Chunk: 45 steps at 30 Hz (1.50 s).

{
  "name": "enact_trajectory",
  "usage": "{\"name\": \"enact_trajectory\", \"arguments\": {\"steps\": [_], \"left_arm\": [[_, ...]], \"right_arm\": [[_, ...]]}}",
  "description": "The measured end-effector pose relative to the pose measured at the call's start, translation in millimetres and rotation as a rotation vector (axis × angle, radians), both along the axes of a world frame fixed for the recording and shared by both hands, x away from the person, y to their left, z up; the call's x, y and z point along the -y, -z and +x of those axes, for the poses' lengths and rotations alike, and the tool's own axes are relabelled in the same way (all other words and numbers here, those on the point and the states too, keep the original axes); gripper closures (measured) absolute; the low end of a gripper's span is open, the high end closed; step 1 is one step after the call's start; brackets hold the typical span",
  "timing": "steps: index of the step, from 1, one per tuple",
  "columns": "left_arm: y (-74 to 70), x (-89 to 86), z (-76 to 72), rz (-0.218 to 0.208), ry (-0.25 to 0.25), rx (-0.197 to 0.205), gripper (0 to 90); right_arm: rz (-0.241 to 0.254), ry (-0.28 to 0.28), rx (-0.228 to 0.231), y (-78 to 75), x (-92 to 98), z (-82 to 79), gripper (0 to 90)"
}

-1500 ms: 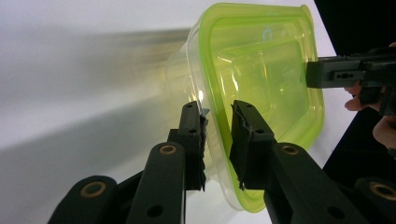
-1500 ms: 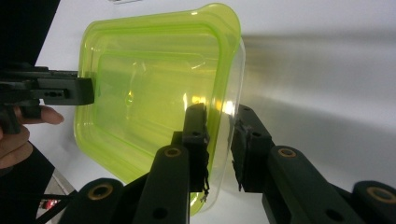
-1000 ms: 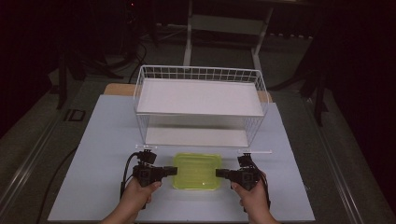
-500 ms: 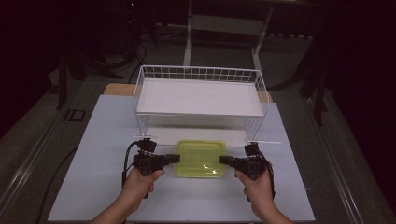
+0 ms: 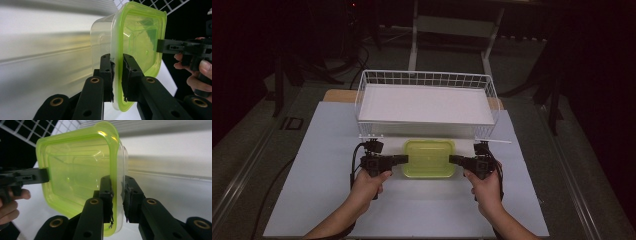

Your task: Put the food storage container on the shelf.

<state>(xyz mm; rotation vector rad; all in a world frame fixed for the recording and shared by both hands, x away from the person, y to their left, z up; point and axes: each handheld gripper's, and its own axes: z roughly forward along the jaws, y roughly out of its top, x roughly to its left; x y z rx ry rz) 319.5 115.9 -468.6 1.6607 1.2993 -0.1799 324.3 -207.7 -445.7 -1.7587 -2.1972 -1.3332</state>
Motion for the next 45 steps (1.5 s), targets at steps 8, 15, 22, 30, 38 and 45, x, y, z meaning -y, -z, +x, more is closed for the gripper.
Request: {"name": "enact_trajectory", "arguments": {"steps": [8, 15, 22, 30, 38, 45], "left_arm": [[12.7, 0.0, 17.4, 0.005, -0.015, 0.002, 80.5], [25.5, -0.9, 27.0, 0.007, -0.037, -0.014, 80.5], [30.6, -1.0, 36.3, 0.014, -0.048, -0.015, 80.5], [38.1, -1.0, 52.1, 0.025, -0.063, -0.017, 80.3], [41.1, -1.2, 56.1, -0.001, -0.079, -0.004, 78.9], [46.5, -0.9, 58.6, -0.019, -0.108, 0.024, 74.9]], "right_arm": [[-0.01, 0.038, 0.001, 15.6, -3.9, 20.0, 78.2], [-0.022, 0.064, -0.006, 28.5, -8.7, 29.6, 77.9], [-0.032, 0.088, 0.014, 33.9, -12.4, 37.0, 77.7], [-0.044, 0.106, 0.012, 43.8, -16.2, 45.1, 78.0], [-0.036, 0.124, 0.038, 42.8, -17.3, 50.4, 77.5], [-0.039, 0.134, 0.112, 47.0, -18.4, 55.6, 76.0]]}}
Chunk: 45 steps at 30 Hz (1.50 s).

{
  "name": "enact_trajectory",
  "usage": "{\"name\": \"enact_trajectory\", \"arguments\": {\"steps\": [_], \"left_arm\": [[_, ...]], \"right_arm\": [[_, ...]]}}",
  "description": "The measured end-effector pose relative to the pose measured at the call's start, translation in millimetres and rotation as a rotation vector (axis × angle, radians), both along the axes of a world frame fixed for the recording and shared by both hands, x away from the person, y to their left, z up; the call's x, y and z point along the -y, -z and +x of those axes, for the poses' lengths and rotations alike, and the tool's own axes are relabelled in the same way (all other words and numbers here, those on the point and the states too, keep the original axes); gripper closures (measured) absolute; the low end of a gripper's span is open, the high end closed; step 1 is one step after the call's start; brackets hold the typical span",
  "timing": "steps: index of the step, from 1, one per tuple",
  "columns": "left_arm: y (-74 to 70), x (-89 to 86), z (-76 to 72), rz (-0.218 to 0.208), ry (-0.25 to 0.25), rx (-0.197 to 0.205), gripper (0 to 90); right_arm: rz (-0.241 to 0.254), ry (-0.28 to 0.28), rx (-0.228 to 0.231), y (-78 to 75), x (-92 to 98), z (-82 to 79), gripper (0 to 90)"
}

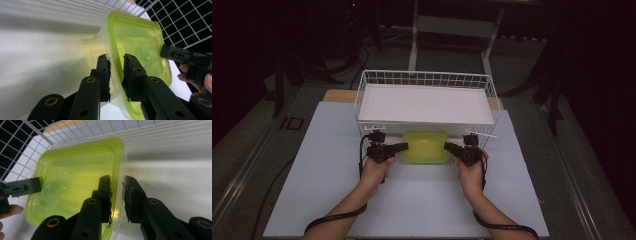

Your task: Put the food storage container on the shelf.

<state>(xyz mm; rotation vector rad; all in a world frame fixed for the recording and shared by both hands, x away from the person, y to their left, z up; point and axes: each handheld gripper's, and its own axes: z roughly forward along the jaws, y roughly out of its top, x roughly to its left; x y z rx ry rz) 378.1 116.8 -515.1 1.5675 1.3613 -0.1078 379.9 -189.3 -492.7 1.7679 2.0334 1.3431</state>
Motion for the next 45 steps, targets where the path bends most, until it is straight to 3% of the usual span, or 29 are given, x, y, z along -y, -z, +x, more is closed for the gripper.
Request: {"name": "enact_trajectory", "arguments": {"steps": [2, 7, 10, 13, 17, 18, 20, 21, 23, 32, 37, 44, 45], "left_arm": [[1.1, 1.0, 0.6, 0.002, -0.005, 0.011, 73.2], [3.4, 2.3, 3.3, 0.025, -0.02, 0.048, 66.5], [5.8, 3.3, 6.0, 0.018, -0.028, 0.063, 61.3], [6.6, 2.4, 8.1, 0.05, -0.032, 0.088, 58.9], [5.0, 2.1, 8.3, 0.061, -0.046, 0.095, 53.8], [3.9, 1.6, 8.3, 0.079, -0.036, 0.116, 53.8], [0.9, 0.3, 6.4, 0.1, -0.045, 0.151, 53.6], [-1.1, 2.1, 4.2, 0.087, -0.053, 0.142, 52.5], [-3.5, 3.5, 1.3, 0.1, -0.064, 0.15, 52.3], [-16.0, -2.1, -18.7, 0.183, -0.029, 0.226, 49.9], [-23.4, -8.5, -34.5, 0.19, -0.018, 0.245, 49.8], [-24.7, -16.2, -52.3, 0.215, 0.013, 0.265, 47.4], [-25.4, -19.3, -58.8, 0.211, 0.015, 0.282, 47.4]], "right_arm": [[0.008, -0.001, 0.032, 3.7, 1.1, 2.3, 75.5], [0.038, 0.01, 0.025, 6.7, 1.2, 7.7, 73.4], [-0.032, 0.022, 0.073, 6.2, -3.1, 9.0, 73.7], [-0.054, 0.025, 0.077, 5.1, -5.7, 9.6, 72.8], [-0.079, 0.018, 0.098, 4.4, -9.7, 7.7, 68.1], [-0.096, 0.016, 0.123, 4.3, -9.9, 6.7, 66.8], [-0.094, 0.015, 0.121, 2.6, -11.7, 3.1, 63.3], [-0.106, 0.01, 0.131, 1.6, -11.9, 1.6, 62.6], [-0.115, 0.004, 0.147, -1.3, -11.8, -1.6, 59.9], [-0.15, -0.031, 0.198, -17.0, -8.5, -23.4, 56.0], [-0.157, -0.069, 0.221, -21.4, -11.6, -40.3, 55.0], [-0.148, -0.122, 0.203, -19.4, -18.8, -57.1, 58.0], [-0.149, -0.127, 0.198, -18.4, -20.1, -58.9, 58.4]]}}
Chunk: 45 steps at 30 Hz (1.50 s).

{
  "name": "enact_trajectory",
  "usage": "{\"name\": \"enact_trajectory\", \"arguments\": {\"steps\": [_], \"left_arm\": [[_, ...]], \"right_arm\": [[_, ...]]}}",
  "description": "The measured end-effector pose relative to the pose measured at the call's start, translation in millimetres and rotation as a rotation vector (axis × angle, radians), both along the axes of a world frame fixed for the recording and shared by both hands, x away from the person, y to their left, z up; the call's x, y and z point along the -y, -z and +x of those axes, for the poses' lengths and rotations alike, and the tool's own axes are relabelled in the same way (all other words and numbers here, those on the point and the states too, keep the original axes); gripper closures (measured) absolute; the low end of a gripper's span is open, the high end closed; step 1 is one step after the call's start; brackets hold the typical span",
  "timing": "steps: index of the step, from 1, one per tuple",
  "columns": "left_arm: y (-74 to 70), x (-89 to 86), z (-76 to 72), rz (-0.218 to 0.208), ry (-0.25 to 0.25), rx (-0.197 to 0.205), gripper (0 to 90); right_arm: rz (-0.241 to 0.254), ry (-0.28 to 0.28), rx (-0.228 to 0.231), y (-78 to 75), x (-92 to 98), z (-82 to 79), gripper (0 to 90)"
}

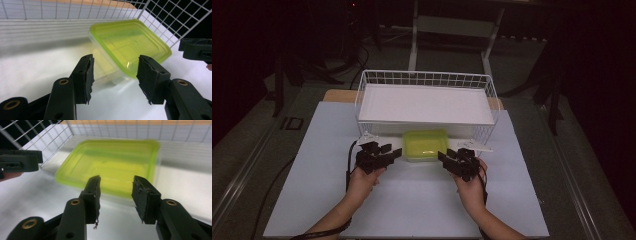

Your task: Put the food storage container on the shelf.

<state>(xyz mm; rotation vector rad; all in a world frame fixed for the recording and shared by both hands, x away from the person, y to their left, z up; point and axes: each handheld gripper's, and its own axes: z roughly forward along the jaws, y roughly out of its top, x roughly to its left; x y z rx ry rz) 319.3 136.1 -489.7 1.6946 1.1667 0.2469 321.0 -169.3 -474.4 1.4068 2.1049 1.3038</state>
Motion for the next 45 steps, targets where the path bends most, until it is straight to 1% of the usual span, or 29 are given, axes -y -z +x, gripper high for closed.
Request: {"name": "enact_trajectory", "arguments": {"steps": [1, 2, 4, 5, 7, 8, 10, 11, 12, 13, 15, 16, 18, 20, 21, 22, 23, 24, 25, 26, 28, 32, 35, 36, 37, 39, 42, 45], "left_arm": [[-0.2, -0.8, -3.1, 0.007, 0.004, 0.007, 47.5], [-0.3, -1.5, -6.2, 0.013, 0.007, 0.018, 47.4], [-0.8, -2.1, -11.7, 0.029, 0.013, 0.036, 47.4], [-1.0, -2.4, -14.5, 0.028, 0.016, 0.045, 47.0], [-1.3, -3.0, -18.9, 0.022, 0.019, 0.057, 45.5], [-1.4, -3.2, -20.8, 0.023, 0.019, 0.064, 43.3], [-1.3, -3.2, -23.5, 0.013, 0.023, 0.076, 38.8], [-0.9, -3.7, -24.3, 0.005, 0.033, 0.084, 36.8], [-0.3, -3.9, -25.1, -0.004, 0.052, 0.093, 35.2], [0.1, -3.1, -25.5, -0.002, 0.076, 0.097, 32.5], [1.7, -0.1, -27.8, 0.028, 0.101, 0.114, 25.3], [2.4, 0.8, -28.8, 0.027, 0.114, 0.121, 21.1], [3.7, 2.0, -30.3, 0.022, 0.132, 0.133, 16.7], [4.9, 2.5, -31.1, 0.018, 0.129, 0.144, 11.8], [5.8, 2.1, -31.3, 0.012, 0.138, 0.148, 8.9], [6.3, 2.4, -31.5, 0.014, 0.139, 0.148, 3.5], [6.8, 2.6, -31.9, 0.028, 0.129, 0.153, 1.5], [7.2, 2.6, -32.7, 0.031, 0.118, 0.158, 1.5], [7.2, 2.6, -32.7, 0.031, 0.118, 0.158, 1.5], [7.6, 2.4, -33.4, 0.051, 0.098, 0.167, 1.5], [7.5, 2.1, -33.8, 0.068, 0.089, 0.176, 1.5], [9.2, 1.7, -34.0, 0.068, 0.081, 0.173, 1.5], [10.9, 3.0, -34.2, 0.077, 0.08, 0.173, 1.5], [11.1, 3.4, -34.3, 0.076, 0.08, 0.176, 1.5], [11.0, 3.8, -34.3, 0.083, 0.082, 0.178, 1.5], [10.6, 4.7, -34.9, 0.088, 0.083, 0.186, 1.5], [10.5, 5.5, -35.7, 0.093, 0.085, 0.194, 1.5], [11.1, 5.0, -35.9, 0.099, 0.078, 0.201, 1.5]], "right_arm": [[-0.003, -0.014, -0.013, 2.6, -2.8, -2.7, 63.8], [-0.008, -0.019, -0.019, 4.1, -4.2, -3.6, 64.9], [-0.013, -0.03, -0.034, 7.7, -6.4, -4.4, 74.4], [-0.018, -0.034, -0.046, 9.4, -8.0, -4.7, 77.8], [-0.025, -0.051, -0.051, 12.6, -10.5, -5.0, 89.0], [-0.029, -0.055, -0.045, 13.6, -11.7, -5.8, 89.9], [-0.038, -0.056, -0.034, 15.2, -14.2, -7.2, 90.0], [-0.037, -0.063, -0.04, 16.3, -15.5, -7.0, 90.0], [-0.038, -0.063, -0.045, 17.5, -16.6, -6.7, 90.0], [-0.034, -0.063, -0.048, 18.8, -17.3, -6.4, 90.0], [-0.037, -0.067, -0.063, 21.3, -19.2, -5.4, 90.0], [-0.042, -0.068, -0.066, 22.5, -20.1, -5.0, 90.0], [-0.048, -0.072, -0.076, 25.4, -21.9, -2.7, 90.0], [-0.049, -0.066, -0.086, 28.0, -23.5, 0.2, 89.9], [-0.049, -0.064, -0.091, 29.3, -24.4, 2.2, 89.9], [-0.052, -0.064, -0.098, 30.5, -25.3, 4.4, 89.9], [-0.049, -0.061, -0.103, 31.3, -26.5, 6.1, 89.9], [-0.049, -0.063, -0.104, 31.9, -28.1, 7.8, 89.9], [-0.055, -0.066, -0.104, 32.1, -30.0, 9.4, 89.9], [-0.057, -0.066, -0.101, 32.0, -31.6, 10.9, 89.9], [-0.056, -0.068, -0.102, 32.3, -35.2, 14.0, 89.9], [-0.053, -0.061, -0.106, 34.3, -40.8, 20.0, 89.8], [-0.057, -0.055, -0.099, 36.0, -43.8, 24.8, 89.8], [-0.052, -0.051, -0.104, 36.7, -44.3, 26.9, 89.8], [-0.045, -0.046, -0.109, 37.4, -44.7, 29.0, 89.8], [-0.039, -0.038, -0.108, 38.8, -45.4, 33.2, 89.8], [-0.046, -0.031, -0.099, 40.0, -47.1, 39.1, 89.6], [-0.038, -0.019, -0.099, 40.3, -47.8, 45.3, 89.5]]}}
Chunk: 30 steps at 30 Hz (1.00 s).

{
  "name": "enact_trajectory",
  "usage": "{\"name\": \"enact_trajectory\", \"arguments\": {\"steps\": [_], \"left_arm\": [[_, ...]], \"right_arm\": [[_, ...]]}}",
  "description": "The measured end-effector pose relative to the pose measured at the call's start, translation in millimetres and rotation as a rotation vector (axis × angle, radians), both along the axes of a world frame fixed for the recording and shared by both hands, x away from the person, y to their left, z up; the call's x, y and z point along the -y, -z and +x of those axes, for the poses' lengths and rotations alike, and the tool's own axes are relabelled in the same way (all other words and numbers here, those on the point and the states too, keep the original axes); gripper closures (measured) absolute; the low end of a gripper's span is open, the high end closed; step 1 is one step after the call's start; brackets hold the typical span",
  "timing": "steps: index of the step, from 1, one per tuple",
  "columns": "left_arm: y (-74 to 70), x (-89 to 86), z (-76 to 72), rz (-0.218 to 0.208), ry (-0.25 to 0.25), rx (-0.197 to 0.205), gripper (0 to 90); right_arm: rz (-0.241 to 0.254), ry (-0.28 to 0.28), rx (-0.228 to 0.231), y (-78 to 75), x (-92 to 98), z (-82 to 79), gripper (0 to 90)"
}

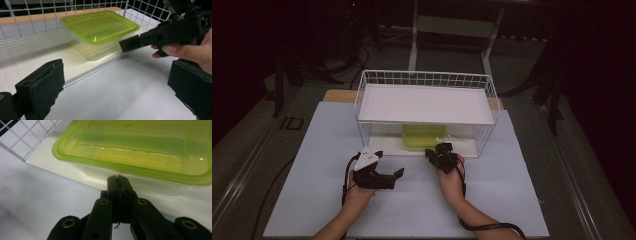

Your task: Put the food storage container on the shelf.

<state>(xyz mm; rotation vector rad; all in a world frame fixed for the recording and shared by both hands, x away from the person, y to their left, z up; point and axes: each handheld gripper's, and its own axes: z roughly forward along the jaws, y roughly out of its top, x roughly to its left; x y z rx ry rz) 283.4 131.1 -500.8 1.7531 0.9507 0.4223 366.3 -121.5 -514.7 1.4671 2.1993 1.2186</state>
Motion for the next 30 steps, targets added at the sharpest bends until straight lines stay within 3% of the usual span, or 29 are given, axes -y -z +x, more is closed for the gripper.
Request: {"name": "enact_trajectory", "arguments": {"steps": [17, 30], "left_arm": [[6.2, -2.0, 0.8, 0.004, -0.001, -0.007, 1.5], [8.3, -1.1, 0.1, 0.005, 0.001, -0.013, 1.5]], "right_arm": [[0.024, 0.034, 0.019, 2.1, -5.0, 27.3, 88.5], [0.016, 0.036, 0.012, 1.8, -12.2, 33.7, 88.8]]}}
